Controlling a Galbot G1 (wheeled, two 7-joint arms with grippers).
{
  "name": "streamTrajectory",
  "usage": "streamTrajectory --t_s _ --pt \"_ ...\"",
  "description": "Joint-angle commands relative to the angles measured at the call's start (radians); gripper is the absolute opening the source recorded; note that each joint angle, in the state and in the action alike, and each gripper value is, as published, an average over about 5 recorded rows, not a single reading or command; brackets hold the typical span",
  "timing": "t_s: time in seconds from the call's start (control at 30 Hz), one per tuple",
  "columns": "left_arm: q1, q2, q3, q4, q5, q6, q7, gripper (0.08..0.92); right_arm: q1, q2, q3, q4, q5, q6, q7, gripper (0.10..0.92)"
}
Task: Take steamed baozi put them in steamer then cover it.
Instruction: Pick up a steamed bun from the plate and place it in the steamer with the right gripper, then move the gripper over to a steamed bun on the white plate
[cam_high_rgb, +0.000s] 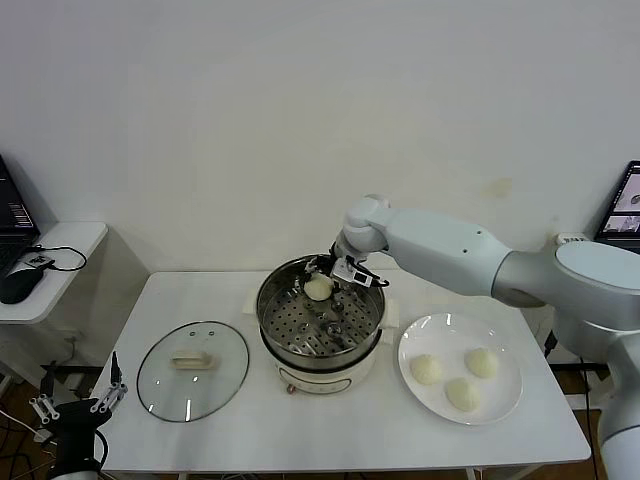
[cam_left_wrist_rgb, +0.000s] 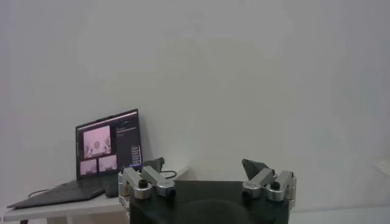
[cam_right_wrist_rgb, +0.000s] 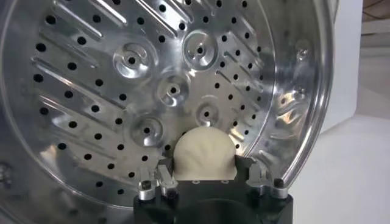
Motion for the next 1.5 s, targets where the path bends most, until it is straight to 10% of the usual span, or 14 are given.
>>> streamTrajectory --t_s 0.03,0.27,0.53,0.97,1.5 --pt "0.000 0.001 -0.001 -0.002 0.000 0.001 0.000 0.823 0.010 -0.006 0.009 0.010 0.009 0.008 -0.002 0.815" --pt "-0.002 0.010 -0.007 -0.004 -0.013 0.003 0.003 0.823 0.188 -0.220 -0.020 0.286 0.416 -0.398 -0.140 0.823" --pt "-0.015 0.030 -0.008 -0.001 -0.025 0.008 0.008 0.823 0.249 -0.560 -0.029 0.561 0.541 -0.752 -0.161 0.823" --pt "-0.035 0.041 0.032 0.006 -0.017 0.011 0.008 0.823 0.141 -0.949 -0.063 0.752 0.449 -0.828 -0.165 0.823" --pt "-0.032 0.031 0.026 -0.001 -0.002 0.023 0.010 0.823 -0.313 -0.818 0.199 0.636 0.323 -0.789 -0.143 0.823"
